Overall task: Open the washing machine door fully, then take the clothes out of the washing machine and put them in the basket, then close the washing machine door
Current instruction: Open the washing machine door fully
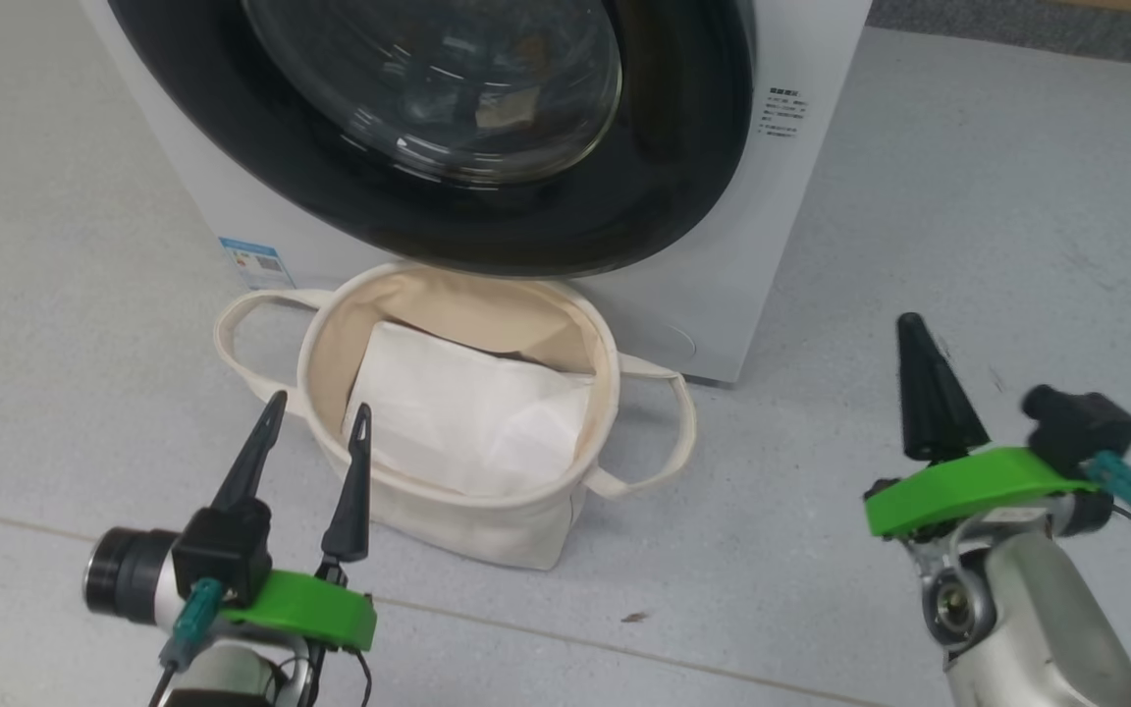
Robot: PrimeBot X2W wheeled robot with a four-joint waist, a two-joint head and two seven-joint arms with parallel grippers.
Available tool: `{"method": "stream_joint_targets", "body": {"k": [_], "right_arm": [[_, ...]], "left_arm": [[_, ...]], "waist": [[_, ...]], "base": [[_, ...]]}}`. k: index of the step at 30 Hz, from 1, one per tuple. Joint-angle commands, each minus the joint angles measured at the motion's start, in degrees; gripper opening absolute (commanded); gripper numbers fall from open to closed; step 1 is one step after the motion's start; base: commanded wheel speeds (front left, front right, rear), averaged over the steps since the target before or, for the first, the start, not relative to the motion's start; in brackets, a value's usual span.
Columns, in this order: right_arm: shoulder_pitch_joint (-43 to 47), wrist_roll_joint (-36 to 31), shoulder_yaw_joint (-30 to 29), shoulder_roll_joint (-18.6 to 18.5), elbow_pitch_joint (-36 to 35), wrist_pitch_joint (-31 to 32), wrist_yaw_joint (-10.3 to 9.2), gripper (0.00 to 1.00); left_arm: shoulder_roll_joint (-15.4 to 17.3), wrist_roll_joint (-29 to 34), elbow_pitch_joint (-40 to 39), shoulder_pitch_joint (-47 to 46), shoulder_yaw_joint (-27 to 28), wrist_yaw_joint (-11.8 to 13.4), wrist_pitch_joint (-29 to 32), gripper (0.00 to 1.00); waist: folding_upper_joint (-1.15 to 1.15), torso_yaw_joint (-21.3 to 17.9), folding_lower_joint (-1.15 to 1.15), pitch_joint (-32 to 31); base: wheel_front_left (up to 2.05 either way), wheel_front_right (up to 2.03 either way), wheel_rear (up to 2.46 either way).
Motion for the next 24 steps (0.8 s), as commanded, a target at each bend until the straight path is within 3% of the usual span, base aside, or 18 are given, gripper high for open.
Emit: {"method": "stream_joint_targets", "body": {"k": [1, 3, 5, 9, 11, 18, 24], "right_arm": [[-2.75, 2.84, 0.55, -0.23, -1.09, -0.71, 0.01, 0.0], [-3.18, 11.13, 0.23, -0.23, 1.75, -0.71, 0.01, 0.0], [-4.45, 23.91, 1.18, -0.23, 4.46, 0.11, 0.01, 0.0], [-8.93, 48.02, -0.18, -0.23, 10.14, 5.34, 0.01, 0.0], [-12.48, 56.31, -1.31, -0.23, 13.64, 7.79, 0.01, 0.0], [-24.68, 68.29, -2.36, -0.23, 24.31, 15.96, 0.01, 0.0], [-32.12, 75.55, -4.81, -0.62, 28.81, 23.82, 0.01, 0.0]], "left_arm": [[0.88, 0.3, -1.69, -2.43, 1.86, 0.04, -0.69, 1.0], [0.64, 0.36, -1.28, -2.33, 1.61, -0.05, -0.69, 1.0], [0.36, 0.37, -1.19, -2.27, 1.48, -0.04, -0.69, 1.0], [0.18, 0.72, -1.18, -2.3, 1.09, -0.1, -0.69, 1.0], [0.26, 1.1, -1.2, -2.44, 0.86, -0.06, -0.69, 1.0], [-0.61, 1.29, -1.48, -3.57, 0.2, -0.28, -0.69, 1.0], [-1.29, 1.95, -1.92, -5.11, -0.22, -0.3, -0.69, 1.0]], "waist": [[0.0, 0.21, 0.0, 0.02], [0.0, 0.52, 0.0, -0.6], [0.0, 0.76, 0.0, -0.85], [0.0, 0.89, 0.0, -0.57], [0.0, 0.84, 0.0, 0.07], [0.0, 1.67, 0.0, 3.44], [0.0, 3.05, 0.0, 6.76]], "base": [[0.0, 0.0, 0.0], [0.0, 0.0, 0.0], [0.0, 0.0, 0.0], [0.0, 0.0, 0.0], [0.0, 0.0, 0.0], [0.0, 0.0, 0.0], [0.0, 0.0, 0.0]]}}
